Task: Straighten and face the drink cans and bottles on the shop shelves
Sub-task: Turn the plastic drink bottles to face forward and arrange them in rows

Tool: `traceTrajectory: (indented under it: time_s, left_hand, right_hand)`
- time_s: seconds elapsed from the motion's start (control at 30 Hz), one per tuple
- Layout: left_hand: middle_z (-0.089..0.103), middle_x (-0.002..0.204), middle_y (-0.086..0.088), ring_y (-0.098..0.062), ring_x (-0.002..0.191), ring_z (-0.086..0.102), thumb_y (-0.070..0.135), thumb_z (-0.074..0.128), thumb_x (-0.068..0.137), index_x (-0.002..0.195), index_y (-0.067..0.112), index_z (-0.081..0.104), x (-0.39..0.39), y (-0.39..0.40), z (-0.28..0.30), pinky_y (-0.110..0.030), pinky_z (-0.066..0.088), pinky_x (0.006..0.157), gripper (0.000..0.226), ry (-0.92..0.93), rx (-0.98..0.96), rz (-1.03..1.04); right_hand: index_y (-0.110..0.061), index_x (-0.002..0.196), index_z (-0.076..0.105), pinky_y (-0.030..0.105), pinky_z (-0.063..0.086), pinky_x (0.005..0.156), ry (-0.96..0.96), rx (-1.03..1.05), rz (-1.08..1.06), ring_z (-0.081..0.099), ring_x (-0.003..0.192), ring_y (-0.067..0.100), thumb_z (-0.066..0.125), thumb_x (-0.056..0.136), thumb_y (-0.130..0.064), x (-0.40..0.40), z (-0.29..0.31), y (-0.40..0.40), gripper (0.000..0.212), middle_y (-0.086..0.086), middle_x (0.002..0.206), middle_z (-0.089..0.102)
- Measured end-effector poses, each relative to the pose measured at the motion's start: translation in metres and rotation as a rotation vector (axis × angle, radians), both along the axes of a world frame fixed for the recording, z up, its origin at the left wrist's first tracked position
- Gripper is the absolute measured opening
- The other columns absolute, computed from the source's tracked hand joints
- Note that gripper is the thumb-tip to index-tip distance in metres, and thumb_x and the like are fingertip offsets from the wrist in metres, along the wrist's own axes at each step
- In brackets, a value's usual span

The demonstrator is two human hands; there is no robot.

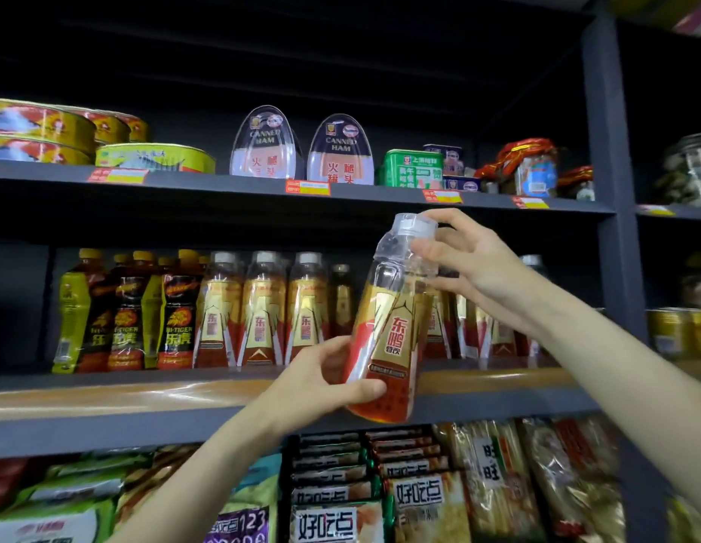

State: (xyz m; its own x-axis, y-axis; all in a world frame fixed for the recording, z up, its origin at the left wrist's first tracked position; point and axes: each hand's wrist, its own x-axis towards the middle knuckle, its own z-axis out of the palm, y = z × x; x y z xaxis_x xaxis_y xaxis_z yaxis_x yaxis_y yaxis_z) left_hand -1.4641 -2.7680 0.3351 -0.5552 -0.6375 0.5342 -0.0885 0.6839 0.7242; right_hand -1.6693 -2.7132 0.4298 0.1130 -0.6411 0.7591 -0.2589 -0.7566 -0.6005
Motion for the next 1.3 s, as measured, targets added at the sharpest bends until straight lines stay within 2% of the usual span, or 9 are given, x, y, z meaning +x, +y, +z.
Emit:
traceTrajectory:
  time_s: [0.33, 0.57, 0.63, 0.73, 0.87, 1.0, 1.1, 1.2, 1.3]
  left_hand:
    - [0.069, 0.105, 0.009, 0.001, 0.094, 0.065, 0.008, 0.074, 0.073, 0.117, 0.025, 0.054, -0.157, 0.053, -0.011, -0.01, 0.049, 0.073, 0.052, -0.105, 0.052, -0.171]
    - [0.064, 0.101, 0.009, 0.0, 0.089, 0.061, 0.019, 0.083, 0.065, 0.107, 0.022, 0.052, -0.392, 0.125, -0.083, -0.014, 0.05, 0.08, 0.053, -0.122, -0.003, -0.21]
    - [0.064, 0.101, 0.003, -0.003, 0.088, 0.061, 0.024, 0.087, 0.06, 0.102, 0.023, 0.052, -0.461, 0.149, -0.115, -0.018, 0.049, 0.083, 0.055, -0.198, 0.013, -0.256]
    - [0.061, 0.108, -0.005, -0.019, 0.099, 0.06, 0.022, 0.084, 0.065, 0.115, 0.011, 0.049, -0.544, 0.176, -0.167, -0.03, 0.048, 0.085, 0.062, -0.37, 0.049, -0.272]
    - [0.05, 0.111, 0.002, -0.013, 0.1, 0.05, 0.02, 0.08, 0.071, 0.128, 0.008, 0.038, -0.631, 0.188, -0.251, -0.02, 0.037, 0.072, 0.071, -0.533, 0.08, -0.32]
    - [0.049, 0.117, 0.003, -0.013, 0.107, 0.049, 0.02, 0.083, 0.067, 0.134, 0.008, 0.035, -0.708, 0.19, -0.359, -0.009, 0.04, 0.071, 0.084, -0.625, 0.255, -0.46]
    - [0.051, 0.13, -0.007, -0.023, 0.118, 0.051, 0.045, 0.087, 0.051, 0.135, 0.006, 0.037, -0.763, 0.183, -0.445, -0.039, 0.046, 0.097, 0.105, -0.7, 0.353, -0.498]
    - [0.048, 0.13, -0.014, -0.025, 0.12, 0.048, 0.008, 0.079, 0.071, 0.135, 0.004, 0.033, -0.819, 0.177, -0.53, -0.035, 0.042, 0.099, 0.079, -0.815, 0.471, -0.527]
    - [0.051, 0.104, -0.006, -0.005, 0.094, 0.053, -0.006, 0.065, 0.081, 0.12, 0.005, 0.044, -0.868, 0.173, -0.611, -0.015, 0.042, 0.069, 0.046, -0.905, 0.519, -0.542]
  right_hand:
    - [-0.024, 0.108, 0.055, 0.036, 0.056, 0.084, 0.006, 0.067, -0.116, 0.065, 0.101, 0.017, 0.069, 0.072, -0.025, -0.151, -0.028, 0.096, 0.038, 0.0, 0.114, 0.061]
    - [-0.037, 0.12, 0.039, 0.03, 0.053, 0.069, 0.018, 0.315, -0.392, 0.064, 0.089, 0.009, 0.078, 0.068, -0.029, -0.35, -0.103, 0.195, 0.065, -0.007, 0.106, 0.063]
    - [-0.037, 0.119, 0.034, 0.03, 0.054, 0.065, -0.015, 0.401, -0.506, 0.065, 0.091, 0.007, 0.076, 0.076, -0.024, -0.409, -0.138, 0.222, 0.061, -0.008, 0.11, 0.062]
    - [-0.03, 0.123, 0.033, 0.046, 0.056, 0.08, -0.101, 0.565, -0.645, 0.062, 0.109, 0.02, 0.079, 0.074, -0.02, -0.487, -0.19, 0.25, 0.067, 0.002, 0.126, 0.054]
    - [-0.022, 0.138, 0.027, 0.035, 0.059, 0.075, -0.144, 0.682, -0.772, 0.064, 0.094, 0.014, 0.082, 0.071, -0.02, -0.566, -0.28, 0.266, 0.087, -0.002, 0.117, 0.054]
    - [-0.021, 0.134, 0.029, 0.044, 0.05, 0.092, -0.085, 0.756, -0.913, 0.051, 0.113, 0.022, 0.085, 0.067, -0.03, -0.635, -0.396, 0.265, 0.087, -0.003, 0.123, 0.045]
    - [-0.015, 0.136, 0.03, 0.026, 0.05, 0.076, -0.077, 0.827, -0.945, 0.055, 0.096, 0.015, 0.083, 0.069, -0.027, -0.685, -0.474, 0.264, 0.087, -0.004, 0.113, 0.051]
    - [-0.009, 0.132, 0.034, 0.005, 0.04, 0.062, -0.071, 0.871, -1.004, 0.049, 0.083, 0.005, 0.084, 0.069, -0.017, -0.736, -0.553, 0.261, 0.081, -0.02, 0.092, 0.043]
    - [-0.002, 0.126, 0.038, 0.017, 0.045, 0.078, -0.123, 0.875, -1.036, 0.051, 0.086, -0.003, 0.085, 0.065, -0.007, -0.784, -0.646, 0.258, 0.077, -0.021, 0.095, 0.046]
